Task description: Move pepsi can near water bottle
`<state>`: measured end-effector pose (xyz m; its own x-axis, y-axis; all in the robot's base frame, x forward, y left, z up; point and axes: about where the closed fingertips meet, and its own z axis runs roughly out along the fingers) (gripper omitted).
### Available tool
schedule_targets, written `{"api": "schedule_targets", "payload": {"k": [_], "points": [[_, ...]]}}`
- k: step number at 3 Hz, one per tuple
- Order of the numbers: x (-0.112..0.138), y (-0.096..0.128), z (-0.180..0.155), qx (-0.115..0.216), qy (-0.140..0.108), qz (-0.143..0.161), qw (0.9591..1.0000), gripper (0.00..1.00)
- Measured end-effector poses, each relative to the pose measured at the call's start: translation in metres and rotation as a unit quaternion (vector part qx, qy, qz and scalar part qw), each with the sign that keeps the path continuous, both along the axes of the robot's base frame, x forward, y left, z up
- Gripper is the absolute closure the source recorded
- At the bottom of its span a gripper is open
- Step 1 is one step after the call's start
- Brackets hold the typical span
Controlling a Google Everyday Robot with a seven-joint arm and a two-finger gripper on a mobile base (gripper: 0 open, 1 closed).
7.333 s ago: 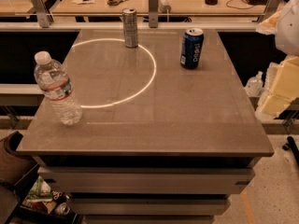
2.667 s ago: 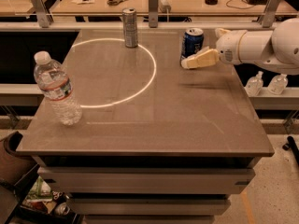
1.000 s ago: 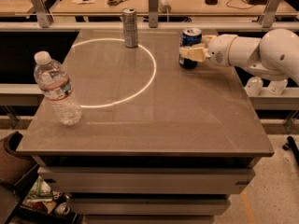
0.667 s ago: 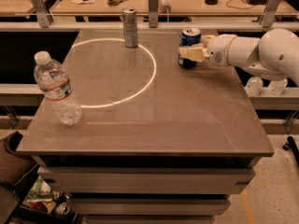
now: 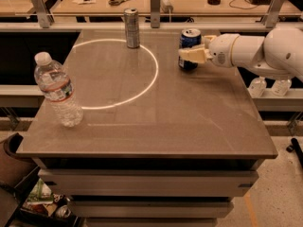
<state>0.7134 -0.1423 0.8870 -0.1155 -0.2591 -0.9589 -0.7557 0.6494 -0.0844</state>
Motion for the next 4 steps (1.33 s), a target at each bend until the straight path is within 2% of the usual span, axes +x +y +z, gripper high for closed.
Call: {"api": "schedule_targets", "payload": {"k": [2,3,4], "points": [[-0.065,0.030,0.032,0.001,-0.017,0.053,0.9984,1.00],[-0.091,0.053,0.036,0.008,-0.018,0.080,0.9966,1.00],[-0.117,0.085,0.034,0.010,-0.014,0.118,0.9929,1.00]]}}
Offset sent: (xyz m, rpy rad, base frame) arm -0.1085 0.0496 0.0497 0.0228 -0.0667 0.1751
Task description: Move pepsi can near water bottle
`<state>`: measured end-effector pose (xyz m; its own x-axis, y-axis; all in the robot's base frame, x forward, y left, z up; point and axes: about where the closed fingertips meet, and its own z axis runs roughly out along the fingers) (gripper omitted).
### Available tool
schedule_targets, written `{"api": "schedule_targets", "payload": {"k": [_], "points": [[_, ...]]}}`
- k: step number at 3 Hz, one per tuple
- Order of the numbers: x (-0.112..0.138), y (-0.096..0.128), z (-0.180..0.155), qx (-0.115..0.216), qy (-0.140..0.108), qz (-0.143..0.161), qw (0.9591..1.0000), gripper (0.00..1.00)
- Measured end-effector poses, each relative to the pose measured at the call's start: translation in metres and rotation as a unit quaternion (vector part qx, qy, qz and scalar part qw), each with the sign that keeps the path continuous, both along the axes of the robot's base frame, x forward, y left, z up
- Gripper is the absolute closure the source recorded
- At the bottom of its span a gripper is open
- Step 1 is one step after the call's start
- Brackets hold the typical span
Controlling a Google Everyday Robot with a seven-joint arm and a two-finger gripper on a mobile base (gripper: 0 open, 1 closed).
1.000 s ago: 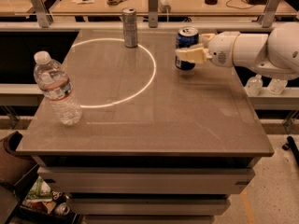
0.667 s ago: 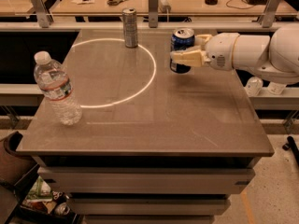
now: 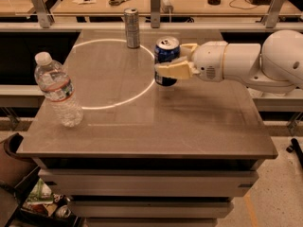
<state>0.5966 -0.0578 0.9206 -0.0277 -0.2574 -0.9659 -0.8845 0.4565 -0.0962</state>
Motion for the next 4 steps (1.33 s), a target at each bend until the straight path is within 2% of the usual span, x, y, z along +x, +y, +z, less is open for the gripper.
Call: {"api": "schedule_targets", "payload": {"k": [1,2,3,4], "points": [[-0.027,0.030,-0.001,-0.014,0.004,0.037,0.9992,1.00],[-0.058,0.058,0.006,-0.024,0.000,0.088,0.9958,1.00],[-0.085,0.081,0.012,-0.021,0.000,0.140,0.9899,1.00],[-0.084,0.082,0.011,-0.018,0.002,0.141,0.9898,1.00]]}}
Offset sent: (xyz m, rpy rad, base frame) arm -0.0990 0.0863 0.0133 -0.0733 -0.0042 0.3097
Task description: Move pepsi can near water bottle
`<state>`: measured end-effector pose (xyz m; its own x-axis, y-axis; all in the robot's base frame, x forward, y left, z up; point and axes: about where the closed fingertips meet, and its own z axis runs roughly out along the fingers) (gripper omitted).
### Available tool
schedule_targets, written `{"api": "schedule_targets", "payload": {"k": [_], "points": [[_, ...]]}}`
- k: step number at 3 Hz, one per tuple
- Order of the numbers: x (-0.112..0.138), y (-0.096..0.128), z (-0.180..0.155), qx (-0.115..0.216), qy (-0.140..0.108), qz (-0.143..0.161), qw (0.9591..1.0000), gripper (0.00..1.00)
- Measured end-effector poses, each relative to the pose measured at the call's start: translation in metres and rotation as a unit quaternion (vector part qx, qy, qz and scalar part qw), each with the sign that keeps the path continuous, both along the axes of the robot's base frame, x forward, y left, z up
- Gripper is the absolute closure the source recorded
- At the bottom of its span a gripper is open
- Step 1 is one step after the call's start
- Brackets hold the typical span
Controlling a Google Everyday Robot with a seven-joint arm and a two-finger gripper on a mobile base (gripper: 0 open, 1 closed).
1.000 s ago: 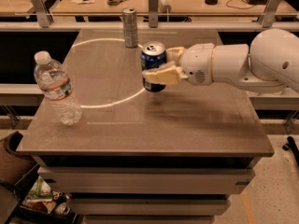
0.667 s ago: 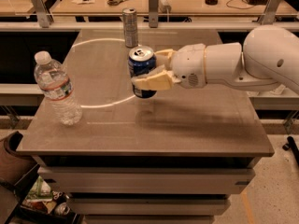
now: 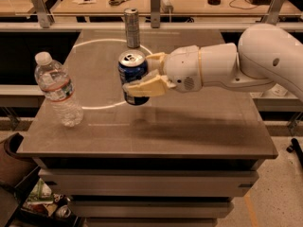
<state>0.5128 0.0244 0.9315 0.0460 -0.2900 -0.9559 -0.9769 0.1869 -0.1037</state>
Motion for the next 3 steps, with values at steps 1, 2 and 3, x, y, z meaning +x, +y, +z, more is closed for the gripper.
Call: {"api": "schedule_targets", "payload": {"k": [1,2,3], "points": [[0.003,0.016,-0.013,-0.001,0.025,0.009,0.9997,1.00],[0.001,0.035,-0.028,-0.007,0.046,0.020,0.9987,1.00],[-0.007,0.053,-0.041,-0.009,0.055,0.032,0.9979,1.00]]}}
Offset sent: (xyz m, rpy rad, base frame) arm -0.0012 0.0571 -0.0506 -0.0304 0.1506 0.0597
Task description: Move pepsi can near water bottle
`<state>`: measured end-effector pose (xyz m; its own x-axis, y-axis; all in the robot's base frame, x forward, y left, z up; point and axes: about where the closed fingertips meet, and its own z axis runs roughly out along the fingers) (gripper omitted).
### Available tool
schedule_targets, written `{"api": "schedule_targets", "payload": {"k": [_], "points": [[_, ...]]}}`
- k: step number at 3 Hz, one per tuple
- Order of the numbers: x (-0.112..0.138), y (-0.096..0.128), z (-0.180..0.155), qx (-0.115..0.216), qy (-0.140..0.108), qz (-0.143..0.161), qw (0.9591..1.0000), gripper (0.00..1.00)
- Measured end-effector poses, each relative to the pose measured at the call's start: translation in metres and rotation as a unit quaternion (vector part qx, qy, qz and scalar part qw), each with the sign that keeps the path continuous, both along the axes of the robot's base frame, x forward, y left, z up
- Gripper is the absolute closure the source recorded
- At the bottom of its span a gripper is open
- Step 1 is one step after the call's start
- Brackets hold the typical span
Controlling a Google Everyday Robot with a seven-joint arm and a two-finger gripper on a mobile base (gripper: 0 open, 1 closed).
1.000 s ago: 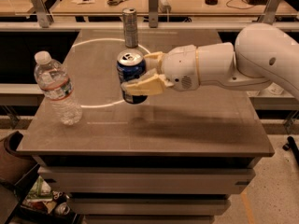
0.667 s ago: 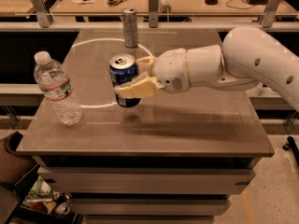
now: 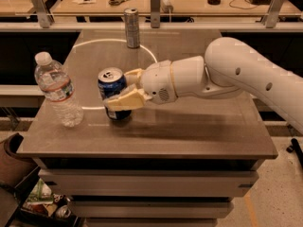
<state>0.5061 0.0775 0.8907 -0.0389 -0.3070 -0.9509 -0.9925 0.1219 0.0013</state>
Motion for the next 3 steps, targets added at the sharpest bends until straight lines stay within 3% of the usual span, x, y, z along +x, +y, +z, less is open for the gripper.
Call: {"api": "schedule_targets", "payload": {"k": [3], "points": [[-0.011,0.033,-0.011,-0.005,-0.049,0.051,0.9975,1.00]]}}
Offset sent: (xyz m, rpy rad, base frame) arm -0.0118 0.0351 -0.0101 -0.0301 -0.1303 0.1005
